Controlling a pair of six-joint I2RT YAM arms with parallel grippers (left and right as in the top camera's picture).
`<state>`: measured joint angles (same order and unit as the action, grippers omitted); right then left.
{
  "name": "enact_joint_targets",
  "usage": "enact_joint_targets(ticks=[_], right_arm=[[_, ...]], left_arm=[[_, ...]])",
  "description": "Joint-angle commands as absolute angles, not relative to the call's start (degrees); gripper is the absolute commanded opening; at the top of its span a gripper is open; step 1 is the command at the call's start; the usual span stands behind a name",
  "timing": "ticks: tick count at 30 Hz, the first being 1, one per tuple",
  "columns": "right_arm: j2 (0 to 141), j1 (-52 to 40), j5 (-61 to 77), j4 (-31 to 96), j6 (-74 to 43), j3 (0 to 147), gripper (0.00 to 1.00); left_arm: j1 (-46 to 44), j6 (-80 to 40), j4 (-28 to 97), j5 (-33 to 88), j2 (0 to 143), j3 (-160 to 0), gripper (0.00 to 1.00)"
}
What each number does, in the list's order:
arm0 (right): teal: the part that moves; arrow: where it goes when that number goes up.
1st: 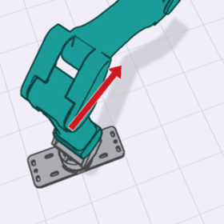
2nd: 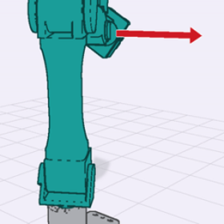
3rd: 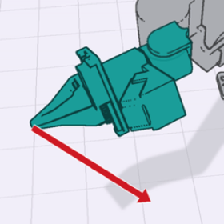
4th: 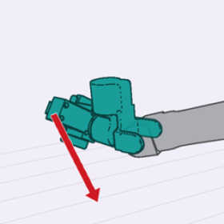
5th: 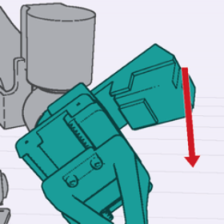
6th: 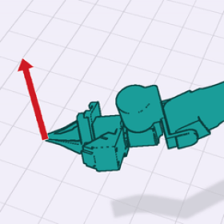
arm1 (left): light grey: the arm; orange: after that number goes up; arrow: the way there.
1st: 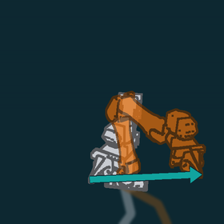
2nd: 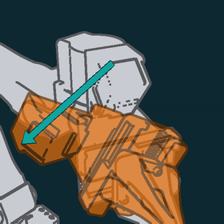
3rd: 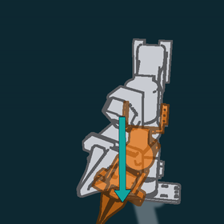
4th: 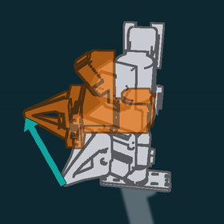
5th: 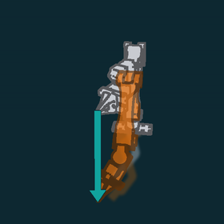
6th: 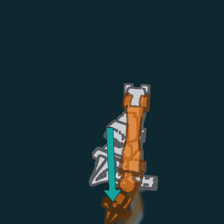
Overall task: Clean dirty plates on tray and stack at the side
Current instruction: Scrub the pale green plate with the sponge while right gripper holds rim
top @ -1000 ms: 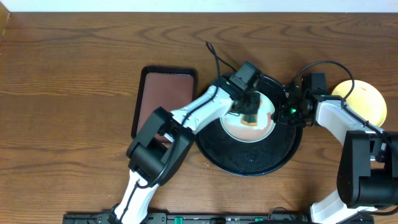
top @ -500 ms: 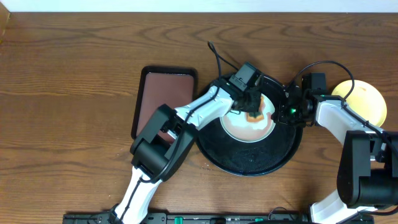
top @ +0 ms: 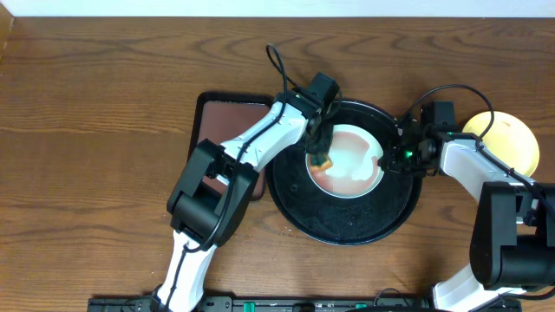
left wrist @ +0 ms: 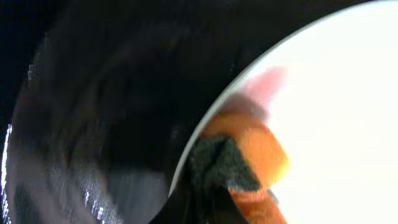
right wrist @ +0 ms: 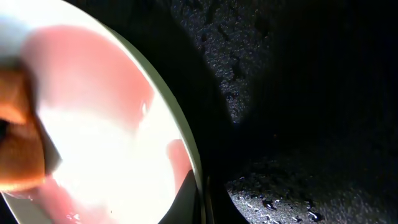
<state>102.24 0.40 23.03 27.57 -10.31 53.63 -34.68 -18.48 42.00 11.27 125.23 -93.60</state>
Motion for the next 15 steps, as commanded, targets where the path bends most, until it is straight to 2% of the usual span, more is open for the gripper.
enact_joint_targets(ticks=[1, 4, 10, 15], right_arm=[[103.1, 0.3, 19.6, 28.0, -12.3, 53.2, 0.01], [103.1, 0.3, 19.6, 27.9, -12.4, 53.2, 0.01], [103.1, 0.3, 19.6, 27.8, -12.6, 53.2, 0.01], [103.1, 0.3, 19.5, 27.4, -13.7, 53.2, 0.01]], left_arm=[[-31.9, -21.3, 47.5, 1.7, 125.0, -92.5, 0.07], [-31.9, -24.3, 51.2, 3.2, 124.2, -92.5, 0.07], [-32.0, -25.7, 52.4, 16.7, 124.0, -92.4, 0.08], [-34.3, -25.8, 49.7, 17.6, 124.1, -91.4, 0.08]])
